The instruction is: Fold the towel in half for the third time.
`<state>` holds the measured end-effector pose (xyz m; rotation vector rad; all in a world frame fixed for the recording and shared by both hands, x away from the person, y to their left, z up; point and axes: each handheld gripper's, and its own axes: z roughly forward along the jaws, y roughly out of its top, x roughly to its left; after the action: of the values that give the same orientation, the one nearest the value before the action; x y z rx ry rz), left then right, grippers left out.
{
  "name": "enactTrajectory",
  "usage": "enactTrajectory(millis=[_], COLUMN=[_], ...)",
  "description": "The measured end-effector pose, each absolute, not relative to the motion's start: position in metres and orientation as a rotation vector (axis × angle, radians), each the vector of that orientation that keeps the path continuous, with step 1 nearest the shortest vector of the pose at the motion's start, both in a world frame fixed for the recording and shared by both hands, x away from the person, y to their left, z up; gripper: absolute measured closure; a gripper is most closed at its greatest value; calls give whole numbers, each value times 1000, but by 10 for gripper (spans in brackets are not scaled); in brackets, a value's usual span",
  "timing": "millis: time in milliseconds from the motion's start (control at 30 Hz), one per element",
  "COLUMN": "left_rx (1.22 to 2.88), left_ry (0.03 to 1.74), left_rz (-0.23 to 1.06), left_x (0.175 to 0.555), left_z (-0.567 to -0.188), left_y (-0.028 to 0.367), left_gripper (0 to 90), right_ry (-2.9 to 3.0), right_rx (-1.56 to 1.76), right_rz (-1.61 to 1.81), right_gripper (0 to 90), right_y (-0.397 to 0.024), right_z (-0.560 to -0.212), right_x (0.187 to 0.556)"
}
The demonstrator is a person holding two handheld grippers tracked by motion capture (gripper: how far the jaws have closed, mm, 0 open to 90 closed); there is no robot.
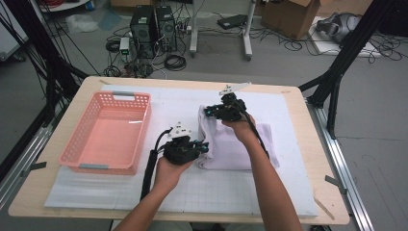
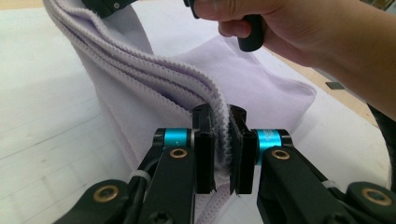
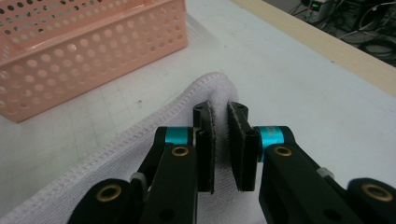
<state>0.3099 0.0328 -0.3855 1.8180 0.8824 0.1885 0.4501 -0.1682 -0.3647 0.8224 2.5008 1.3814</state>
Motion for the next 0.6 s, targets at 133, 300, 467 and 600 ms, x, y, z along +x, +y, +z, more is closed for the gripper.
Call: enactTrajectory(millis=[133,300,467,600], left_rx=[1831,1856,1878,1894], left_ry=[869,845,821,811], left_rz=[171,157,140,131], left_x=[313,315,318,320], left_z=[-387,-389,-390,-394], left_y=[17,-3,-22,-39], left_gripper=[823,823,822,821], right_ry=[2475,2454,2428,2406], right_rx=[849,871,910,936], right_rz=[1382,1375,1371,1360], right_gripper=[818,819,818,818], right_y=[-188,-209,-229,-245], right_z=[-366,-368,-371,-374], right_x=[447,443,439,437])
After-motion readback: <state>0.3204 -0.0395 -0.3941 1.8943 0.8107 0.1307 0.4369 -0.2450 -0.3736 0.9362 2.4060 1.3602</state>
